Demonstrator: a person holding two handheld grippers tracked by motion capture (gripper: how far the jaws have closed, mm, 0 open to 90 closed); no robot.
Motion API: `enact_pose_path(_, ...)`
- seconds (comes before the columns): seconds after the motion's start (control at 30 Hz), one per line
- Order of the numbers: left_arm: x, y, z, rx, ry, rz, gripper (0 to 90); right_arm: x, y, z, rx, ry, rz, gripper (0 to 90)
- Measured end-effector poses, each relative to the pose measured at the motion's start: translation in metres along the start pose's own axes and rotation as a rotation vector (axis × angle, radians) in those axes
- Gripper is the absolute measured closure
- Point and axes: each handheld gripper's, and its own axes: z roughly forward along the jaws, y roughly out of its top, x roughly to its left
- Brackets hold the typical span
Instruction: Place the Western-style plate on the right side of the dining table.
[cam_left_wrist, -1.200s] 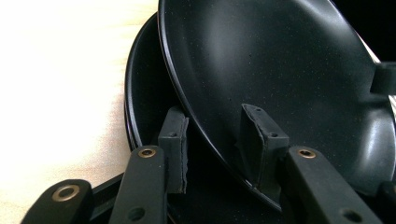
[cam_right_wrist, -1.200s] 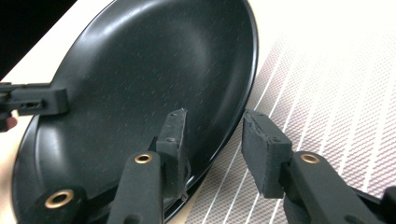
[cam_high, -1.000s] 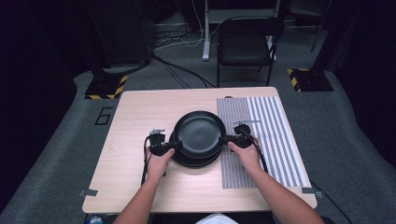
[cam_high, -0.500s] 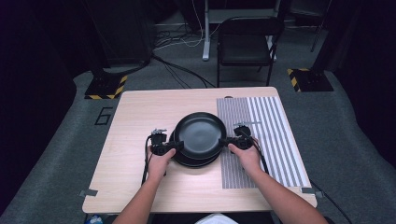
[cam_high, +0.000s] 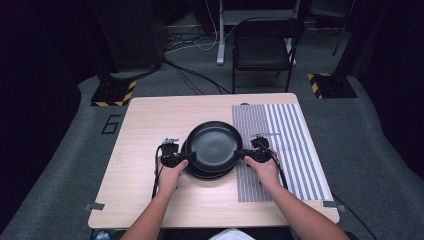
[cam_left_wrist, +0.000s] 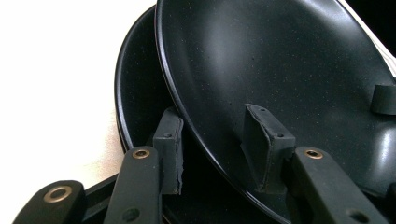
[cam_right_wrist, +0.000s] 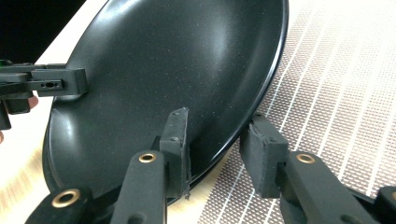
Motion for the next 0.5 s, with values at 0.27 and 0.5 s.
enact_pose_path(0.27, -0.0032, 0.0014, -0.0067, -0.014, 0.004, 0.015, 59.0, 0.0062, 0.0016, -0.0049, -0.009, -0.001, -0.013, 62.7)
enact_pose_path(0.5, -0.0067, 0.0026, -0.0107, -0.019, 0.009, 0.033, 58.5, 0.0093, 0.0026, -0.0099, -0.017, -0.003, -0.022, 62.6)
